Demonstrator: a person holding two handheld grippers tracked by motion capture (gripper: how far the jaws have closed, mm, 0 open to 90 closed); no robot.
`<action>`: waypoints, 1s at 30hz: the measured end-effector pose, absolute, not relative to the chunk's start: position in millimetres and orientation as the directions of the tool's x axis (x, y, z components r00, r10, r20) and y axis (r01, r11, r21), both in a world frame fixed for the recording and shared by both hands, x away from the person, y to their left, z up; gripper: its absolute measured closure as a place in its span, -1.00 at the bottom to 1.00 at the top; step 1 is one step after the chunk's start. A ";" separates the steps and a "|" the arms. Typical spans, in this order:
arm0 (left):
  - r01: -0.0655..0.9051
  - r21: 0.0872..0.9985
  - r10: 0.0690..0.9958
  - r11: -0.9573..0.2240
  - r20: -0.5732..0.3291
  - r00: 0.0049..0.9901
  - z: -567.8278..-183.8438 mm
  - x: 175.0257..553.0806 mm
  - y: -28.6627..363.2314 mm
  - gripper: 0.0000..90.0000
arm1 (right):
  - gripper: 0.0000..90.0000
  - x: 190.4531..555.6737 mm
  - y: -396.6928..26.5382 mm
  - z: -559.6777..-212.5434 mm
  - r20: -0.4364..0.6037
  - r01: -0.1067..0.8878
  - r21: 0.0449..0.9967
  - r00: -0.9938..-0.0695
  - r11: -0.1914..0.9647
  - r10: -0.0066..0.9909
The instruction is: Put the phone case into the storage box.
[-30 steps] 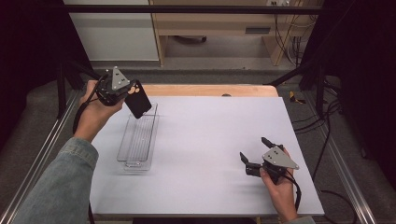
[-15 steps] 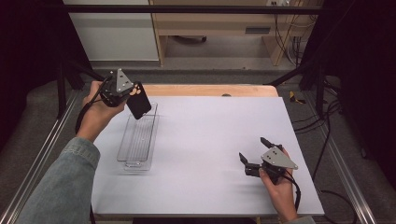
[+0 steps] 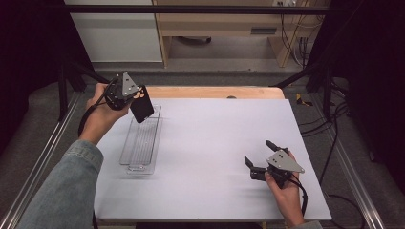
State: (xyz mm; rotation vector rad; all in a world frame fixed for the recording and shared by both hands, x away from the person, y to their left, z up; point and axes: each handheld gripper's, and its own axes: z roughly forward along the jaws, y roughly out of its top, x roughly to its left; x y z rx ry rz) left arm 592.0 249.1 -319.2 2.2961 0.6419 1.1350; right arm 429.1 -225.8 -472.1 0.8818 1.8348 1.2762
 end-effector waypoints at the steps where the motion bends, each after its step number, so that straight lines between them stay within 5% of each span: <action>1: 0.190 0.612 0.602 -0.767 0.586 0.542 -319.5 592.1 249.1 0.84 | -0.85 429.1 -225.8 -472.2 -0.175 0.130 0.952 -0.505 0.276 0.845; 30: 0.152 0.579 0.556 -0.801 0.626 0.547 -326.0 592.3 244.8 0.84 | -0.85 428.7 -224.0 -472.3 -0.186 0.117 0.952 -0.509 0.282 0.841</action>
